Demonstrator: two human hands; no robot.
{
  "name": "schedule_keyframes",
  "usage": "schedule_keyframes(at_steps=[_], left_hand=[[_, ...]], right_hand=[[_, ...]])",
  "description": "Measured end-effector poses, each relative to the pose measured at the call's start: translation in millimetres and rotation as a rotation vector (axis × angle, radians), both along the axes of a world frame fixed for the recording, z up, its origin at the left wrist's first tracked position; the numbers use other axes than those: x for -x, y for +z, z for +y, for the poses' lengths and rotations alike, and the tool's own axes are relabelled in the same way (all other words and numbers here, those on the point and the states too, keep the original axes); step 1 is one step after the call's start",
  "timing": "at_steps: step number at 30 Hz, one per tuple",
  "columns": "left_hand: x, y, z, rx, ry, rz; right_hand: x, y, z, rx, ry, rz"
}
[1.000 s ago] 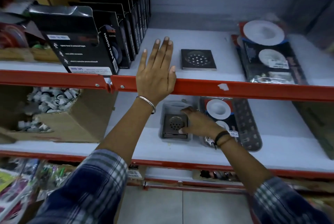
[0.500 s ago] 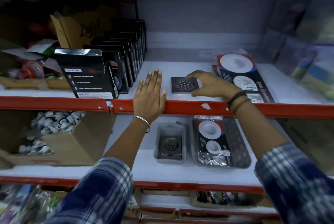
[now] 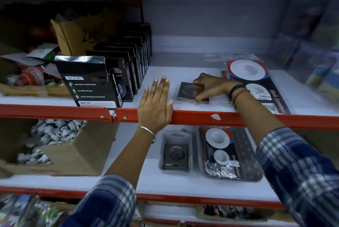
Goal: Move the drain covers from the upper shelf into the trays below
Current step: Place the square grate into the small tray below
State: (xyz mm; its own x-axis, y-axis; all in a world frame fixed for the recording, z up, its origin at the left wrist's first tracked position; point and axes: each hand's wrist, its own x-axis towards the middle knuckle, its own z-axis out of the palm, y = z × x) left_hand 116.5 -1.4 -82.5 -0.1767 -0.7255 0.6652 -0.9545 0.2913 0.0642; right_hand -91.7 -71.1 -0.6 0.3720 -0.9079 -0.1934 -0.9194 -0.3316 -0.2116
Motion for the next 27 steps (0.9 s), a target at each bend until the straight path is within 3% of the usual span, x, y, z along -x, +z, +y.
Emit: schedule_keyframes(at_steps=[7,12,17,27], left_hand=[[2,5,6,0.005,-0.003,0.013],[4,3,7,-0.002,0.036,0.040],[3,-5,1,0.038,0.039,0.044],[1,-17,-9,0.191,0.030,0.031]], right_hand=[[12,35,109,0.145,0.096,-0.164],[8,2,161,-0.171,0.239,-0.137],[-15,-83,136,-0.354,0.234,-0.037],[-58,-225,42,-0.319,0.021,0.075]])
